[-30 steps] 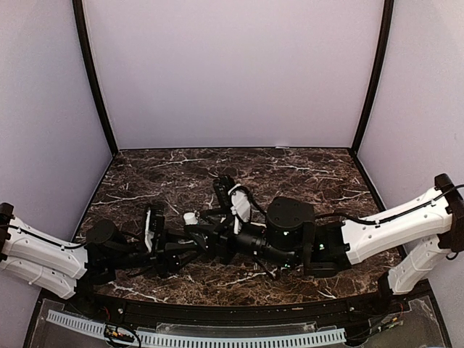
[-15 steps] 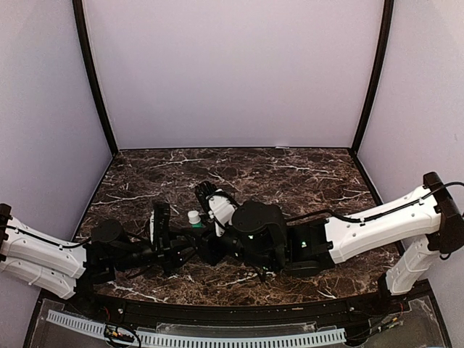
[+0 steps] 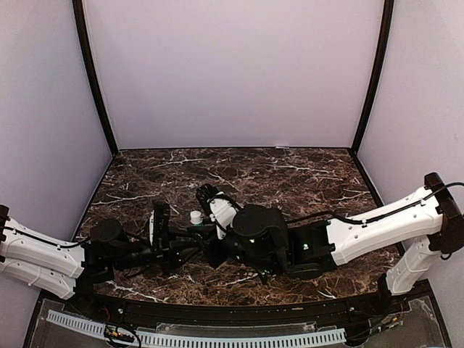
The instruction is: Place the letter into the envelope and seal it
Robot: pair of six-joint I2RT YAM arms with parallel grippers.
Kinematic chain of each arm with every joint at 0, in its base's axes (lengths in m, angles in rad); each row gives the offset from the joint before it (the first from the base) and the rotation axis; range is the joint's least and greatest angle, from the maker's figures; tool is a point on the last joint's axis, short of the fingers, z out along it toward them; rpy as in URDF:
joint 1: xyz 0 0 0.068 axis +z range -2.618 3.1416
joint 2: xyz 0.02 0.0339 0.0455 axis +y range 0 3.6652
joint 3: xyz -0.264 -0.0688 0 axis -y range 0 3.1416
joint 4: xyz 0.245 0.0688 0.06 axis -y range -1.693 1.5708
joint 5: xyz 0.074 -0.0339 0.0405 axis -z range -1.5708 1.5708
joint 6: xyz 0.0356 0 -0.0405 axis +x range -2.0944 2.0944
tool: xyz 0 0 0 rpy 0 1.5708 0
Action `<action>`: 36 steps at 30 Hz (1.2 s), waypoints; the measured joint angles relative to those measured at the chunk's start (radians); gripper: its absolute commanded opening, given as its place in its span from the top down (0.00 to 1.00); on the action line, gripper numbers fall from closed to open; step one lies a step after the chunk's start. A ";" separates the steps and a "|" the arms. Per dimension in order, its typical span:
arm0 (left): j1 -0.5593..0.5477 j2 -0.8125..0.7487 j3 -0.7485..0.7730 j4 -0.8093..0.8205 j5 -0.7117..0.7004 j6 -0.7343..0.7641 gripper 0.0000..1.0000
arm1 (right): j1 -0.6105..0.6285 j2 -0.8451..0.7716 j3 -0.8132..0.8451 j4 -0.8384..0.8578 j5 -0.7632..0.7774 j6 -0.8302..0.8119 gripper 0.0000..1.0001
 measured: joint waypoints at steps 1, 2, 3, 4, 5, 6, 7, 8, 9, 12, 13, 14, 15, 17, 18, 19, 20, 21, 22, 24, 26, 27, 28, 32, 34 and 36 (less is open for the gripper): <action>0.000 -0.007 0.000 -0.004 0.019 0.000 0.93 | 0.000 -0.013 -0.013 0.008 -0.016 -0.005 1.00; 0.000 -0.015 0.000 -0.008 0.042 0.000 0.93 | 0.002 -0.024 -0.026 0.017 -0.035 -0.008 1.00; 0.000 -0.028 0.000 -0.012 0.077 -0.001 0.93 | 0.005 -0.045 -0.047 0.033 -0.067 -0.014 1.00; -0.001 -0.037 0.000 -0.012 0.104 -0.001 0.93 | 0.006 -0.065 -0.063 0.047 -0.100 -0.022 1.00; -0.001 -0.048 0.000 -0.010 0.136 -0.002 0.93 | 0.008 -0.080 -0.076 0.060 -0.129 -0.030 1.00; -0.001 -0.060 0.000 -0.006 0.170 -0.005 0.92 | 0.009 -0.098 -0.091 0.073 -0.167 -0.041 1.00; -0.001 -0.068 0.000 -0.003 0.196 -0.009 0.92 | 0.009 -0.115 -0.105 0.088 -0.208 -0.050 1.00; -0.001 -0.077 0.000 0.006 0.237 -0.013 0.92 | 0.008 -0.131 -0.118 0.102 -0.249 -0.060 1.00; -0.001 -0.081 0.000 0.013 0.262 -0.018 0.92 | 0.006 -0.143 -0.129 0.115 -0.282 -0.066 1.00; -0.001 -0.082 0.000 0.037 0.342 -0.035 0.92 | -0.014 -0.174 -0.170 0.156 -0.421 -0.082 1.00; -0.001 -0.081 0.000 0.043 0.363 -0.043 0.92 | -0.020 -0.177 -0.176 0.166 -0.454 -0.084 1.00; 0.000 -0.077 0.000 0.051 0.385 -0.051 0.92 | -0.027 -0.179 -0.180 0.174 -0.495 -0.087 1.00; 0.000 -0.071 0.000 0.060 0.402 -0.058 0.92 | -0.034 -0.179 -0.182 0.179 -0.531 -0.090 1.00; 0.001 -0.054 0.000 0.084 0.445 -0.076 0.92 | -0.042 -0.179 -0.182 0.181 -0.587 -0.096 1.00; 0.001 -0.041 0.000 0.102 0.470 -0.086 0.92 | -0.046 -0.178 -0.182 0.181 -0.620 -0.101 1.00; 0.001 -0.032 0.000 0.113 0.485 -0.092 0.92 | -0.048 -0.177 -0.182 0.181 -0.639 -0.104 1.00; 0.001 -0.020 0.000 0.127 0.505 -0.100 0.92 | -0.050 -0.173 -0.182 0.184 -0.663 -0.107 1.00; 0.001 -0.009 0.000 0.139 0.523 -0.105 0.92 | -0.053 -0.168 -0.182 0.188 -0.686 -0.108 1.00; 0.001 0.003 0.000 0.150 0.542 -0.113 0.92 | -0.056 -0.164 -0.182 0.191 -0.707 -0.109 1.00; 0.001 0.023 0.000 0.171 0.573 -0.125 0.92 | -0.061 -0.158 -0.182 0.193 -0.748 -0.109 1.00; 0.001 0.031 0.000 0.185 0.588 -0.133 0.92 | -0.065 -0.156 -0.182 0.196 -0.775 -0.108 1.00; 0.001 0.031 0.000 0.188 0.591 -0.136 0.92 | -0.066 -0.156 -0.182 0.198 -0.783 -0.108 1.00; 0.001 0.031 0.000 0.192 0.592 -0.137 0.92 | -0.068 -0.156 -0.183 0.203 -0.787 -0.109 1.00; 0.001 0.031 0.000 0.187 0.584 -0.137 0.93 | -0.073 -0.158 -0.201 0.227 -0.793 -0.108 0.91; 0.001 0.031 0.000 0.180 0.558 -0.129 0.93 | -0.075 -0.166 -0.206 0.223 -0.772 -0.105 0.75; 0.000 0.028 0.000 0.165 0.514 -0.117 0.94 | -0.076 -0.174 -0.209 0.209 -0.736 -0.095 0.60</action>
